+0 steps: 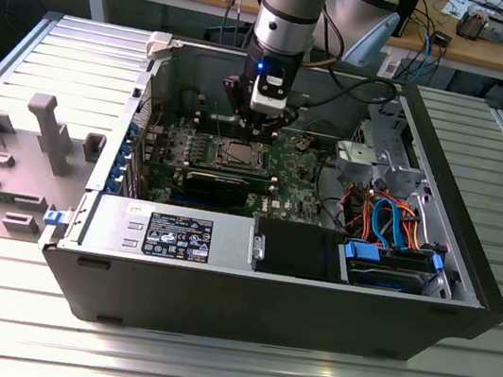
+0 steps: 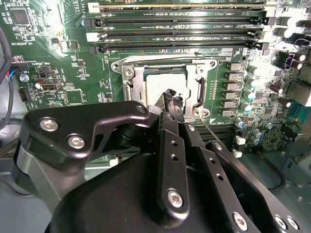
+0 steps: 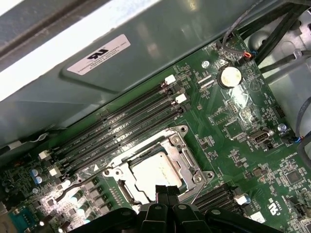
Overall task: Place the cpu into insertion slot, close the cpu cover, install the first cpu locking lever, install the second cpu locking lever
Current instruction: 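Install the first cpu locking lever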
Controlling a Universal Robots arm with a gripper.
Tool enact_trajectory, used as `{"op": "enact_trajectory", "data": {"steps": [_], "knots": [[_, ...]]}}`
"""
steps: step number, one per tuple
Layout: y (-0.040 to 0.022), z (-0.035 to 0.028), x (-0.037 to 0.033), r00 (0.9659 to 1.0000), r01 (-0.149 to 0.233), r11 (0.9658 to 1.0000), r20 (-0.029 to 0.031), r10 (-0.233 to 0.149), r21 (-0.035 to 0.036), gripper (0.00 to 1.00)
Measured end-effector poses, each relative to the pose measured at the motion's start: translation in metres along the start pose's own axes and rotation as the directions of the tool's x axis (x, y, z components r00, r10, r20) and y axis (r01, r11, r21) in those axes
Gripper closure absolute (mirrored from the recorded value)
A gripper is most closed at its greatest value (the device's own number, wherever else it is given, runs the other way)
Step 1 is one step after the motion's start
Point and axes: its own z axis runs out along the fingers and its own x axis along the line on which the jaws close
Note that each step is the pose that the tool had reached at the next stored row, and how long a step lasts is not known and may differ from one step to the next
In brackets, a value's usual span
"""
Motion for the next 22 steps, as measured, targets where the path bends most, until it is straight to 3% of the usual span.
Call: {"op": "enact_trajectory", "data": {"steps": [22], "knots": [[0.0000, 0.0000, 0.0000, 0.9997, 0.024, 0.9997, 0.0016, -0.024, 0.0012, 0.89]]}}
